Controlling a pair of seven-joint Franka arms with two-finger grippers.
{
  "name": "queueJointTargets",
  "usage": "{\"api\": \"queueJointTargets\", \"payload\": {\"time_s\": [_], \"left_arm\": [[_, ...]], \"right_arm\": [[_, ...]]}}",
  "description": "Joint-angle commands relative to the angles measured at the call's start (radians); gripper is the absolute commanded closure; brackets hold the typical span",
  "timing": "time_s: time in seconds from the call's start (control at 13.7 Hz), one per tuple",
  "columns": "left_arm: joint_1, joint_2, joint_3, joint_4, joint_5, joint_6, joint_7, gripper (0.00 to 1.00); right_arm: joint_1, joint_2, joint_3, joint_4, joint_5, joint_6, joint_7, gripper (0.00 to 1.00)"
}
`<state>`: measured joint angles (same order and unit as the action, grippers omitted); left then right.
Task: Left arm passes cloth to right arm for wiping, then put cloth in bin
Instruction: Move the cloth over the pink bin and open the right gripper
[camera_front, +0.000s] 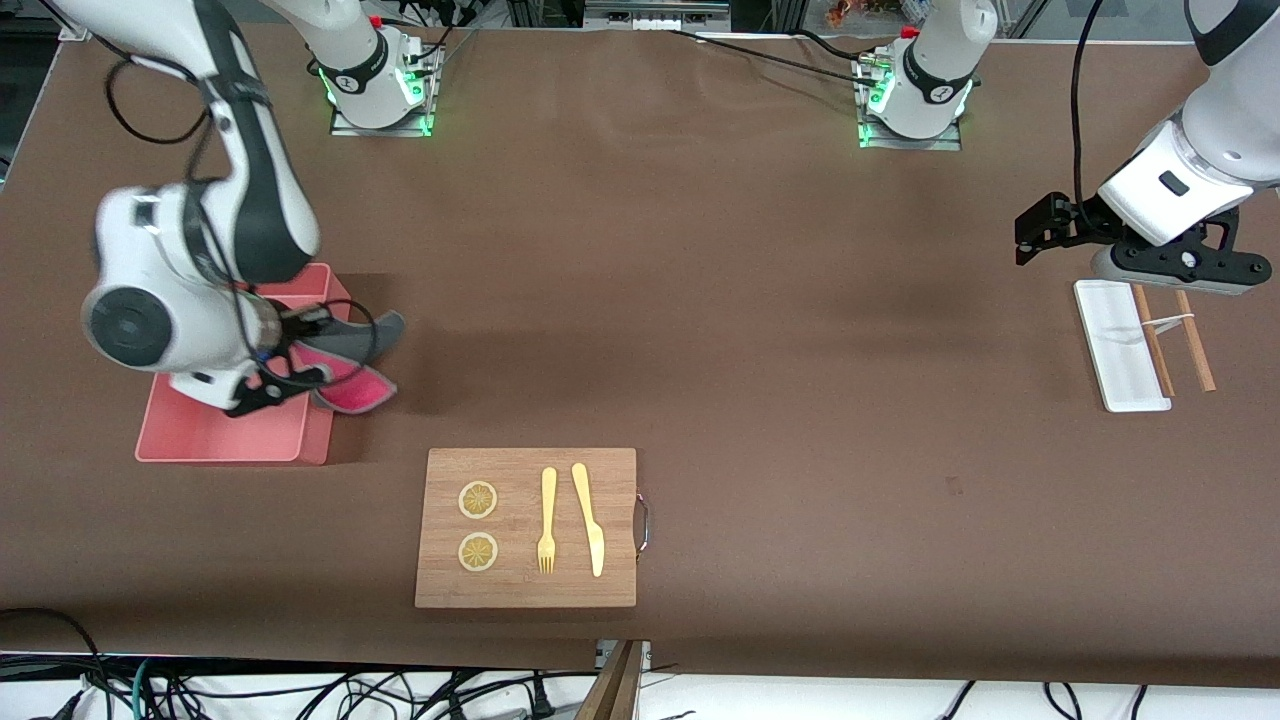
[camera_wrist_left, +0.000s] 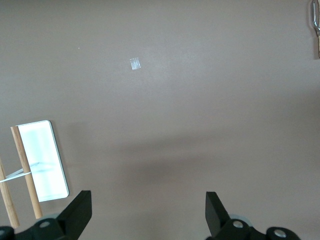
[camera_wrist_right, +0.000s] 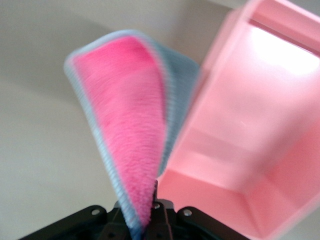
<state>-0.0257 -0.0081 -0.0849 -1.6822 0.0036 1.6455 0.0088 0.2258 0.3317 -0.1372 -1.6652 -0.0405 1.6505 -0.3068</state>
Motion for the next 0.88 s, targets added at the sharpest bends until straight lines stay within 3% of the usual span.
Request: {"api": "queueJointTargets", "payload": {"time_s": [0.0, 0.22, 0.44, 0.51, 0.66, 0.73, 0.8], "left_arm": [[0.007, -0.023, -0.007, -0.016, 0.026, -0.006, 0.010, 0.00], [0.007, -0.023, -0.007, -0.016, 0.026, -0.006, 0.014, 0.00], [0.007, -0.023, -0.007, -0.016, 0.026, -0.006, 0.016, 0.00], [0.007, -0.023, -0.007, -0.016, 0.026, -0.006, 0.016, 0.00], [0.007, -0.023, -0.007, -0.016, 0.026, -0.006, 0.017, 0.00], [0.007, -0.023, -0.007, -0.016, 0.026, -0.006, 0.020, 0.00], [0.007, -0.023, -0.007, -0.016, 0.026, -0.007, 0.019, 0.00]], "right_arm": [[-0.063, -0.109, 0.011, -0.048, -0.048, -0.060, -0.089, 1.00], [-0.098, -0.131, 0.010, -0.091, -0.088, -0.045, -0.124, 1.00], [-0.103, -0.131, -0.021, -0.209, -0.111, 0.115, -0.127, 1.00], [-0.103, -0.129, -0.022, -0.234, -0.111, 0.155, -0.126, 0.95], [-0.103, -0.129, -0.022, -0.238, -0.105, 0.176, -0.129, 0.70], [-0.103, -0.132, -0.024, -0.238, -0.096, 0.181, -0.127, 0.03], [-0.109, -0.138, -0.024, -0.232, -0.079, 0.181, -0.126, 0.00]]}}
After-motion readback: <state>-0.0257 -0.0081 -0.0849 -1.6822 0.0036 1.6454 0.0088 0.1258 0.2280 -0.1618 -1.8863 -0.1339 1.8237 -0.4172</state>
